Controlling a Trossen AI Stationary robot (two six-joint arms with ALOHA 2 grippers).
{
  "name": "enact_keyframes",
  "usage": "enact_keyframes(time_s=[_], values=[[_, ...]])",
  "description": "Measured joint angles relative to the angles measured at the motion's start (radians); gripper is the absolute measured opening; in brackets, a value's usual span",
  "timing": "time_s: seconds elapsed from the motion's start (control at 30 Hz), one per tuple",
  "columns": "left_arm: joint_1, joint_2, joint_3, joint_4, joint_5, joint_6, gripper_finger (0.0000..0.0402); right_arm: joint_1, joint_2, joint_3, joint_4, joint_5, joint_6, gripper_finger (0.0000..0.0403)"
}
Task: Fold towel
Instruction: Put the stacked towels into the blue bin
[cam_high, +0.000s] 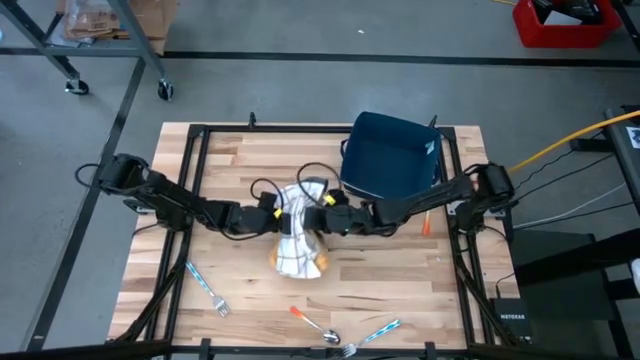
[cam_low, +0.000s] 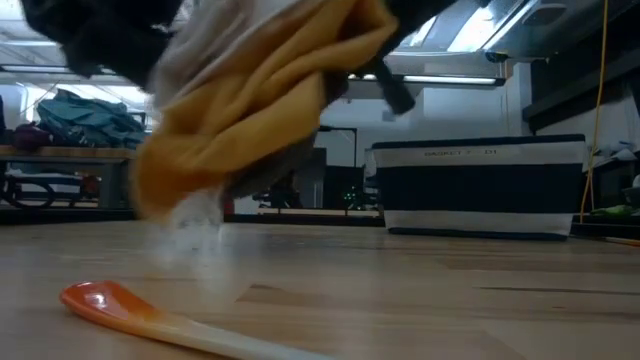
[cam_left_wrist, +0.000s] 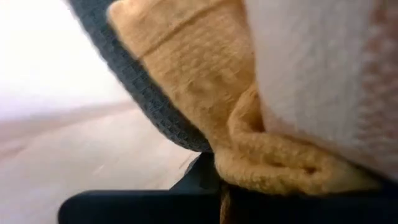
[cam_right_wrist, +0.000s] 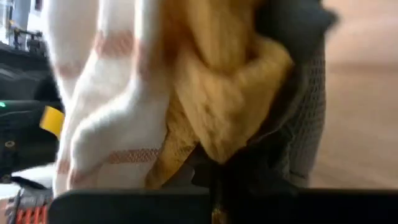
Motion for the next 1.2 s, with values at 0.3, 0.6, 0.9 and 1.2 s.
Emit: enact_keyframes(time_s=[0.3,0.6,0.9,1.2], values=[[0.105,0.001,0.144,0.001,0.071,0.131,0.0000,0.000,-0.146,0.003,-0.137,0.145,-0.007,0.0015],[0.206,0.001,0.324,-0.081,0.131,0.232,0.0000,-0.030,-0.258,0.006,-0.209,0.252,-0.007,0.0015],[0.293,0.083,0.507,-0.145,0.190,0.301,0.0000,-0.090,-0.380,0.003,-0.344,0.264,-0.008,0.0014],[0.378,0.285,0.804,-0.220,0.285,0.296,0.0000,-0.138,-0.523,0.000,-0.651,0.354,0.037,0.0014]])
